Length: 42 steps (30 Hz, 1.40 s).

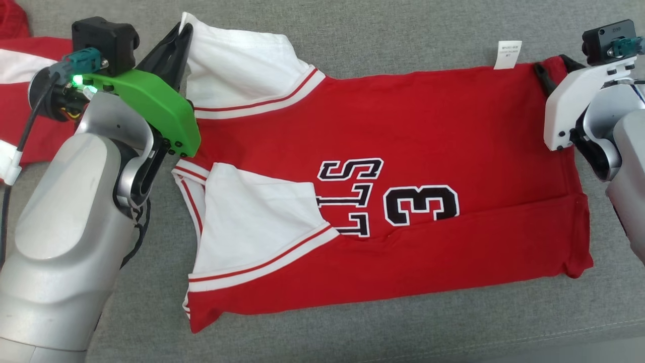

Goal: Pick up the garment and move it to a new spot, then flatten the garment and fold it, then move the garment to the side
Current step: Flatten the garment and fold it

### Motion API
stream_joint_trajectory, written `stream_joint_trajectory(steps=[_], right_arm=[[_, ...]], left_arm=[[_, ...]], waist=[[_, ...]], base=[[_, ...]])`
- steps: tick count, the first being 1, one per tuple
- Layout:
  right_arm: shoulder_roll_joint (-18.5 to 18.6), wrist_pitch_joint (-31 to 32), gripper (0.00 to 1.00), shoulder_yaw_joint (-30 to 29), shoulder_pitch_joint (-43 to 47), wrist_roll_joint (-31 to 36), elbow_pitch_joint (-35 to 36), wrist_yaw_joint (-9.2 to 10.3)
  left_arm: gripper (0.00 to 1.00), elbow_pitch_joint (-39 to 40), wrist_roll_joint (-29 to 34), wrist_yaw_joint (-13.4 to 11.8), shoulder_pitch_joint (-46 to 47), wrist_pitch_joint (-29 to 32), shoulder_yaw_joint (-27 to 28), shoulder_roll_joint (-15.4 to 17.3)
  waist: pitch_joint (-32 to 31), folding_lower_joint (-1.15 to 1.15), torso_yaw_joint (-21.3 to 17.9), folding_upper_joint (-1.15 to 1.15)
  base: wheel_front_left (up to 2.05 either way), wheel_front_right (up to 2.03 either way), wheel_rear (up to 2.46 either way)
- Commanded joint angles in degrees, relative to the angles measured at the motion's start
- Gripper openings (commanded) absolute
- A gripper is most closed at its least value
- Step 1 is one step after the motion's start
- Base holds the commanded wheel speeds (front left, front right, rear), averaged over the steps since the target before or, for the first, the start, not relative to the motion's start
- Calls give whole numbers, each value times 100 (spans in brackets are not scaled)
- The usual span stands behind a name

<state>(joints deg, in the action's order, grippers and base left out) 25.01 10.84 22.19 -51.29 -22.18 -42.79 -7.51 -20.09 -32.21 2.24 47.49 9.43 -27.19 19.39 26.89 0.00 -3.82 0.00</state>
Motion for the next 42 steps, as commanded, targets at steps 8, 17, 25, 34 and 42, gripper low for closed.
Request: stream_joint_trajectory(steps=[8, 17, 25, 34, 42], right_arm=[[187, -269, 0, 351, -181, -426, -299, 5], [316, -1394, 0, 547, 436, -817, 327, 5], [438, -1909, 0, 116, 1734, -949, 1208, 5], [129, -1751, 0, -774, 3019, -699, 1854, 5], [-211, -1595, 0, -1264, 3670, -417, 2208, 5]], left_arm=[[0, 328, -120, -119, -415, -276, 135, 143], [0, 1339, -220, -380, -1517, -785, 341, 336], [0, 2536, -408, -780, -3137, -1054, 433, 519], [0, 2924, -681, -1076, -4453, -1303, 310, 278], [0, 2658, -780, -1035, -4827, -1459, 171, 148]], waist=[[-120, 0, 45, 0], [-628, 0, 37, 0], [-1105, 0, -58, 0], [-1298, 0, -68, 0], [-1398, 0, -28, 0]], base=[[0, 0, 0], [0, 0, 0], [0, 0, 0], [0, 0, 0], [0, 0, 0]])
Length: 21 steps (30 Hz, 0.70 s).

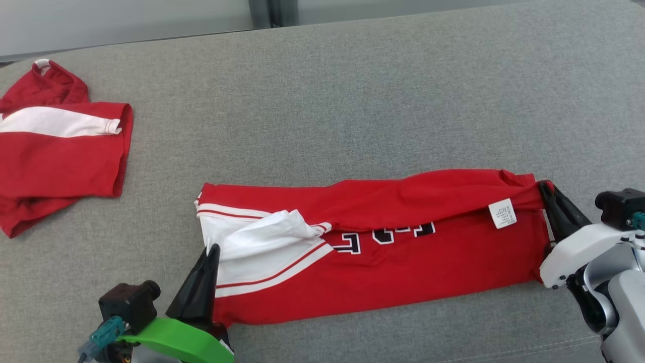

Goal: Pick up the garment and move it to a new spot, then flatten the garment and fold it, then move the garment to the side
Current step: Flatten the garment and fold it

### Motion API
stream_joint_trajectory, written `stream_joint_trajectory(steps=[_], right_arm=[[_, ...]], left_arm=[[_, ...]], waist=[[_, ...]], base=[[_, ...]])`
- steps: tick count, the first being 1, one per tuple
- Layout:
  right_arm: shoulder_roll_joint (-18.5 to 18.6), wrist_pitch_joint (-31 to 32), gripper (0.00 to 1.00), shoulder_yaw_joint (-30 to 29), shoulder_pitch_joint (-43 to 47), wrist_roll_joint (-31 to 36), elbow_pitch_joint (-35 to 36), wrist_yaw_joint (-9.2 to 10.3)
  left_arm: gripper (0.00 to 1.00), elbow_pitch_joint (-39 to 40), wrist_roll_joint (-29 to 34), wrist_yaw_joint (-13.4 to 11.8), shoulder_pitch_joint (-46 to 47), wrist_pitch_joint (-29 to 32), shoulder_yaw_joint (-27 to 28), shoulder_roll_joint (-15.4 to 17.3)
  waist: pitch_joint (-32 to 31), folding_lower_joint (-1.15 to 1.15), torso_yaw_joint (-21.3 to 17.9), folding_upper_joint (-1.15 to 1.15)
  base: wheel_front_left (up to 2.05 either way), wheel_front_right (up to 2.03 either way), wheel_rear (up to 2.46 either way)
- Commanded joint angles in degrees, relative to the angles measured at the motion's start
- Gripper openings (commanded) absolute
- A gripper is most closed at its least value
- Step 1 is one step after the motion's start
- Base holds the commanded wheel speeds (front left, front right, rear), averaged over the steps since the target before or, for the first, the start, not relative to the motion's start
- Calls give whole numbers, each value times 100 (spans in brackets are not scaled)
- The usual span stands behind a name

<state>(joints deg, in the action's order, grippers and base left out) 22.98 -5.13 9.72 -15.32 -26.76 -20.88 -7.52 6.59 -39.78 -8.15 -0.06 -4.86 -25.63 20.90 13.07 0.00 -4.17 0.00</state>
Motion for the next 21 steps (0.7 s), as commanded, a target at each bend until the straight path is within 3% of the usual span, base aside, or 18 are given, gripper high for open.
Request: stream_joint_trajectory(steps=[1, 10, 11, 12, 13, 14, 21], right_arm=[[-61, 44, 0, -79, 154, 55, 49, 6], [-346, 142, 0, -378, 586, 263, 151, 6], [-400, 153, 28, -439, 624, 255, 118, 5], [-438, 141, 49, -473, 647, 256, 111, 5], [-472, 121, 100, -508, 673, 281, 104, 6], [-500, 107, 100, -554, 704, 290, 87, 6], [-647, -23, 100, -1083, 983, 350, 64, 5]], left_arm=[[0, -61, -61, 16, -103, -40, 6, -19], [0, -513, -244, 160, -341, -72, -62, -66], [0, -563, -249, 187, -359, -63, -97, -69], [8, -593, -254, 195, -369, -91, -106, -80], [71, -622, -255, 205, -377, -117, -114, -94], [100, -644, -248, 211, -387, -141, -121, -103], [100, -471, -174, 157, -507, -585, 35, -125]], waist=[[-39, 0, 7, 0], [-201, 0, -45, 0], [-227, 0, -53, 0], [-248, 0, -56, 0], [-271, 0, -60, 0], [-296, 0, -64, 0], [-465, 0, -32, 0]], base=[[0, 0, 0], [0, 0, 0], [0, 0, 0], [0, 0, 0], [0, 0, 0], [0, 0, 0], [0, 0, 0]])
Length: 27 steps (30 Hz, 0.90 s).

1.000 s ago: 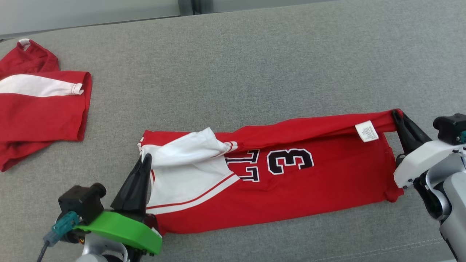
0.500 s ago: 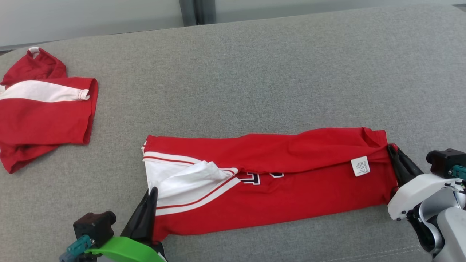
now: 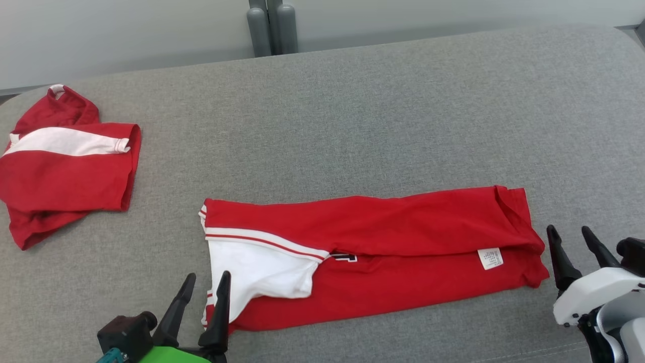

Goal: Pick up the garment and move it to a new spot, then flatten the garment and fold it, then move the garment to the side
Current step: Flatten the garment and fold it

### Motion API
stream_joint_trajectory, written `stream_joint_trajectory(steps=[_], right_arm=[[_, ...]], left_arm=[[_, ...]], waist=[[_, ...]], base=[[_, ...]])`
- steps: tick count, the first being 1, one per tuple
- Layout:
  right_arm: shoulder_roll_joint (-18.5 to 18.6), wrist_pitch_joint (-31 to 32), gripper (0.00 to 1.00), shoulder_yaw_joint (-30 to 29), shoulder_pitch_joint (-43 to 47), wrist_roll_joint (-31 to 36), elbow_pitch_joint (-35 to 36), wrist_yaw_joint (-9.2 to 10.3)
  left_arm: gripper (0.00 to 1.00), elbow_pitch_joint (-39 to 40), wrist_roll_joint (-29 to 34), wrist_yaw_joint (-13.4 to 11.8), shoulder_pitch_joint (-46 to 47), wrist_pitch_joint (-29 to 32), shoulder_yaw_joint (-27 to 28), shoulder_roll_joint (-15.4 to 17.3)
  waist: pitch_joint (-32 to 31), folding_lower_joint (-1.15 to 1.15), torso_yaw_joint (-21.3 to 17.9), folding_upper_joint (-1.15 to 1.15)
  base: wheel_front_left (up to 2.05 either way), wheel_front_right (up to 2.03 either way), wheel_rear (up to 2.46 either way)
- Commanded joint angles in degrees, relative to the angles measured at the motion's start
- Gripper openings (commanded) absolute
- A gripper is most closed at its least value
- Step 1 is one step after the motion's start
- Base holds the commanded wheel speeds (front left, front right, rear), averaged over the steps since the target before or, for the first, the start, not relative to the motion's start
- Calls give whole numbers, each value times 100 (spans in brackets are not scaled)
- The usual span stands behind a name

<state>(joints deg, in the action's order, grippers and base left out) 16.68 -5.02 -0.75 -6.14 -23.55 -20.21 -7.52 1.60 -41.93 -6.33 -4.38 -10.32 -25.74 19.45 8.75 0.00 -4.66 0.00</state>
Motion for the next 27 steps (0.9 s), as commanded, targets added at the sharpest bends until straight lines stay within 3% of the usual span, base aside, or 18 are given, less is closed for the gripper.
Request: stream_joint_trajectory(steps=[1, 9, 22, 27], right_arm=[[-24, -49, 100, -119, 95, 42, 3, 5], [-102, 85, 100, -591, -28, 308, 161, 5], [24, 1021, 100, 284, -672, 307, -699, 6], [86, 1212, 100, 303, -810, 271, -1188, 5]], left_arm=[[100, 76, 66, -39, -85, -89, 79, 25], [100, 277, 183, -239, -23, -260, 271, 58], [100, 66, 329, -384, 218, -372, 456, 30], [100, 44, 316, -385, 227, -393, 500, 13]], waist=[[-51, 0, 29, 0], [-129, 0, 89, 0], [-23, 0, 277, 0], [15, 0, 349, 0]], base=[[0, 0, 0], [0, 0, 0], [0, 0, 0], [0, 0, 0]])
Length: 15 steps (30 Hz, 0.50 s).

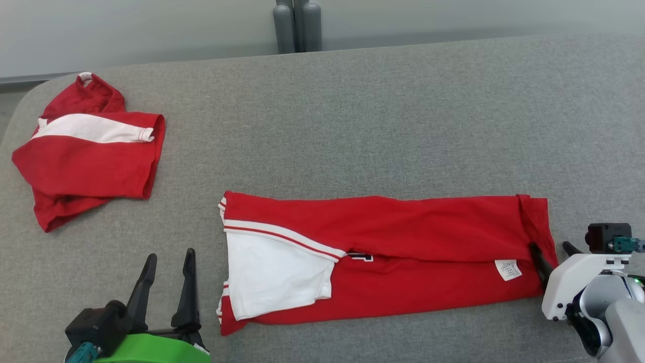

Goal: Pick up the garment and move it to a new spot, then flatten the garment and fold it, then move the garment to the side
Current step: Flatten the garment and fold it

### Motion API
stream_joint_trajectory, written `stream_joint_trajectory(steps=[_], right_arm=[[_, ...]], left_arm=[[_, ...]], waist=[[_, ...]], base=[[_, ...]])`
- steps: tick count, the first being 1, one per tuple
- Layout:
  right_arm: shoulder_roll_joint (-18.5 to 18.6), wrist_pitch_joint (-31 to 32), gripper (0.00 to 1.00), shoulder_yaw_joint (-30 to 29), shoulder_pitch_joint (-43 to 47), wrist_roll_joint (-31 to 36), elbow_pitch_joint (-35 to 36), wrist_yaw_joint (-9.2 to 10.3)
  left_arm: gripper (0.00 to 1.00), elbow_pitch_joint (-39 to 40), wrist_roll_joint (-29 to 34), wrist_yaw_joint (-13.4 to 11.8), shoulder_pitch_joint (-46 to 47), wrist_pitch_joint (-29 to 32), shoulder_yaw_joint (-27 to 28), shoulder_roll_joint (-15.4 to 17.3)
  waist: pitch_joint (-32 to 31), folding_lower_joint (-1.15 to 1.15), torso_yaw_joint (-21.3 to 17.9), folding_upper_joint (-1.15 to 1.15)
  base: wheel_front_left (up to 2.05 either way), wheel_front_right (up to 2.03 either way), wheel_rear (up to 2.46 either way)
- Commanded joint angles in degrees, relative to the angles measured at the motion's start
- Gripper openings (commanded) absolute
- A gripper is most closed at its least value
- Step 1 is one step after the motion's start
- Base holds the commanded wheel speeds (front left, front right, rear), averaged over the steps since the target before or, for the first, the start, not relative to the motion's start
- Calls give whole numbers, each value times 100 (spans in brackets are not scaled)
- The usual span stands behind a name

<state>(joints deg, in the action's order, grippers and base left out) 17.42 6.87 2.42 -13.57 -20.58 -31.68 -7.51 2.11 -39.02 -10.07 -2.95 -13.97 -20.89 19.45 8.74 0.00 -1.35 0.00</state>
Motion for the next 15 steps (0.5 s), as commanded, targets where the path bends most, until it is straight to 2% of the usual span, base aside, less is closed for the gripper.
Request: stream_joint_trajectory(steps=[1, 5, 7, 8, 9, 10, 15], right_arm=[[10, 42, 100, -20, -78, -43, -120, 5], [-47, 158, 100, 93, -82, -236, -353, 5], [-73, 222, 49, 204, -90, -372, -373, 2], [-63, 256, 35, 275, -89, -450, -376, 0], [-52, 291, 28, 335, -92, -513, -370, 0], [-31, 294, 0, 395, -101, -578, -361, 0], [141, 189, 0, 562, -231, -755, -246, 8]], left_arm=[[100, -9, 22, -8, 85, -30, 19, 7], [100, -14, 15, -24, 92, -40, 52, -4], [100, -14, 9, -34, 83, -51, 76, -4], [100, -19, 7, -42, 78, -56, 86, -9], [100, -24, 8, -44, 79, -61, 90, -14], [100, -27, 9, -46, 83, -63, 94, -19], [100, -47, 3, -42, 97, -74, 106, -28]], waist=[[22, 0, 26, 0], [56, 0, 35, 0], [67, 0, 15, 0], [72, 0, -1, 0], [75, 0, -19, 0], [77, 0, -42, 0], [71, 0, -175, 0]], base=[[0, 0, 0], [0, 0, 0], [0, 0, 0], [0, 0, 0], [0, 0, 0], [0, 0, 0], [0, 0, 0]])
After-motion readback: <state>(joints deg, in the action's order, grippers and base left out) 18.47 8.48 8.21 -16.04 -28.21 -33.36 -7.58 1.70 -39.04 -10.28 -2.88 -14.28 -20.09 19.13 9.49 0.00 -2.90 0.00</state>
